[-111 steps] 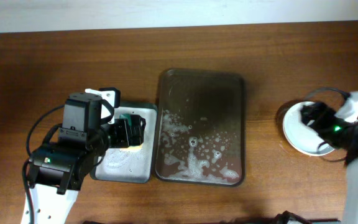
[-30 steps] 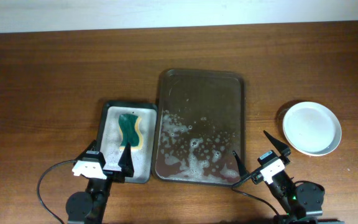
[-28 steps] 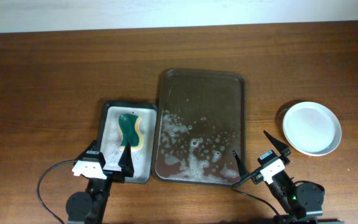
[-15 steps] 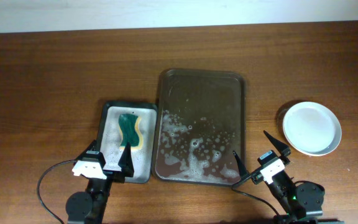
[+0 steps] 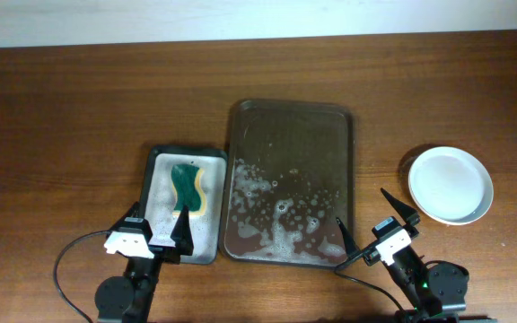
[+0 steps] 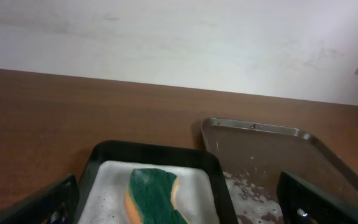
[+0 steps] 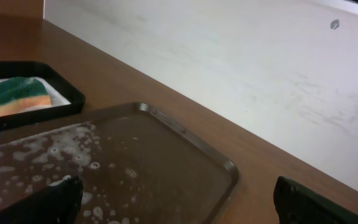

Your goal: Clean dirty plates on tray and stack at the side

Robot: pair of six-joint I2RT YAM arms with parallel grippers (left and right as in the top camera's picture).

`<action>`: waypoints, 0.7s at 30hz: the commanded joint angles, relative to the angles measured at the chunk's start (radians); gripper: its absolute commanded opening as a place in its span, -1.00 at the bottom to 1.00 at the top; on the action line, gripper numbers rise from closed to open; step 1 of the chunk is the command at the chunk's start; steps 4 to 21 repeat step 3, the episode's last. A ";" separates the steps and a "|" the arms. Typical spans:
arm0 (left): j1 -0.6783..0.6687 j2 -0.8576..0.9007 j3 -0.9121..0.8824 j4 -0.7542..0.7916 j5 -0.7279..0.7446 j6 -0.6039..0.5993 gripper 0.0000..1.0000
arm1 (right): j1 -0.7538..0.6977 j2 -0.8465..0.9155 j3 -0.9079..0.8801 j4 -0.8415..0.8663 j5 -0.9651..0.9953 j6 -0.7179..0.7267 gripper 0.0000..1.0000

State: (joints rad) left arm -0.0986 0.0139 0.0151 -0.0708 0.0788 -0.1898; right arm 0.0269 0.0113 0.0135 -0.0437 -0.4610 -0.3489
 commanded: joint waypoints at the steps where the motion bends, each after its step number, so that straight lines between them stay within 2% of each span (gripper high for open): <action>1: 0.004 -0.009 -0.006 0.000 0.011 0.016 0.99 | 0.006 -0.006 -0.008 -0.001 0.002 -0.003 0.97; 21: 0.004 -0.009 -0.006 -0.001 0.011 0.016 0.99 | 0.006 -0.006 -0.008 -0.001 0.002 -0.003 0.97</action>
